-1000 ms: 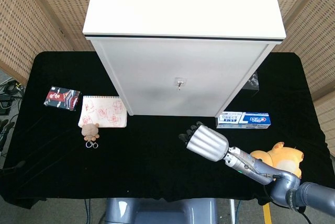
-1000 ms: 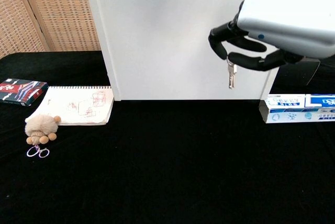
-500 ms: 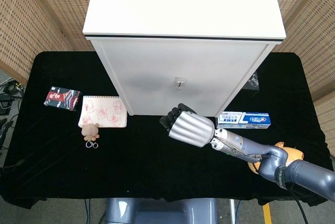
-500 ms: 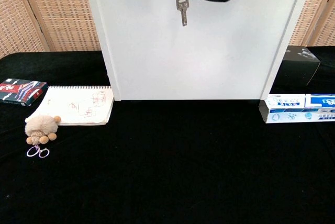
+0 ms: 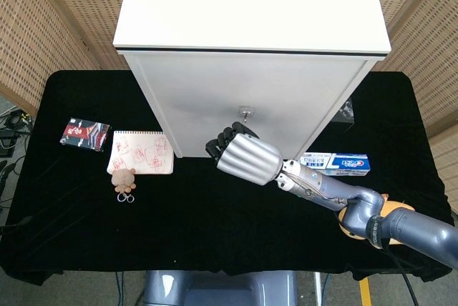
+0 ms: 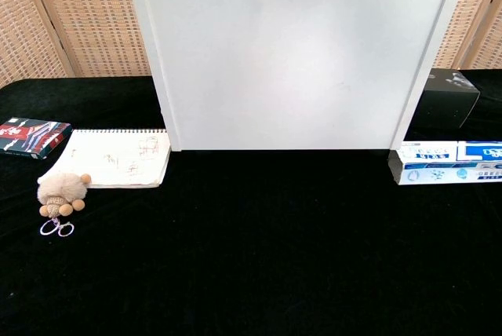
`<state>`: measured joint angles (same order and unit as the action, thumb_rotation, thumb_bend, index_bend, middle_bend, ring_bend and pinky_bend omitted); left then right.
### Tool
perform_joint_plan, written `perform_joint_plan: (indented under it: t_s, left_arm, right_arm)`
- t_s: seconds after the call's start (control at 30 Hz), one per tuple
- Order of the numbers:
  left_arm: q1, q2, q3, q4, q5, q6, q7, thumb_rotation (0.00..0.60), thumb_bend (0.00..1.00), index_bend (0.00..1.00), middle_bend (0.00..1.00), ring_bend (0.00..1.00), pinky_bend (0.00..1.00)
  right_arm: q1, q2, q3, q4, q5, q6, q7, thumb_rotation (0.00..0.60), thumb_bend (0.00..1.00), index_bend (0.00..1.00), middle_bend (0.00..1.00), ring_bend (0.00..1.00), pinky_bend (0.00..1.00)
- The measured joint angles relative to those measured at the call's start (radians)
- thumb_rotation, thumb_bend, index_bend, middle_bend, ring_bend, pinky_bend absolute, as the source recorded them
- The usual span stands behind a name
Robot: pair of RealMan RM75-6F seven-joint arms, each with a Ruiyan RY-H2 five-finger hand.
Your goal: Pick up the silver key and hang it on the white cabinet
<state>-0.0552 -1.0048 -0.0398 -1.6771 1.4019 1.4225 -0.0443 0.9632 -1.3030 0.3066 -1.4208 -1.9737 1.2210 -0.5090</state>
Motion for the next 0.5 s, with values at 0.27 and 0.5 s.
perform_joint_plan:
  t_s: [0.27, 0.5]
  left_arm:
    - [-0.001, 0.0, -0.002, 0.002, -0.004, -0.002, -0.003, 0.6, 0.0, 0.0, 0.0, 0.0, 0.0]
    - [-0.001, 0.001, -0.004, 0.003, -0.009, -0.004, -0.006, 0.6, 0.0, 0.0, 0.0, 0.0, 0.0]
  right_arm:
    - [0.014, -0.004, 0.01, 0.026, 0.048, -0.035, -0.038, 0.6, 0.57, 0.74, 0.89, 0.88, 1.0]
    - [0.022, -0.016, 0.019, 0.047, 0.089, -0.052, -0.064, 0.6, 0.56, 0.74, 0.89, 0.88, 1.0]
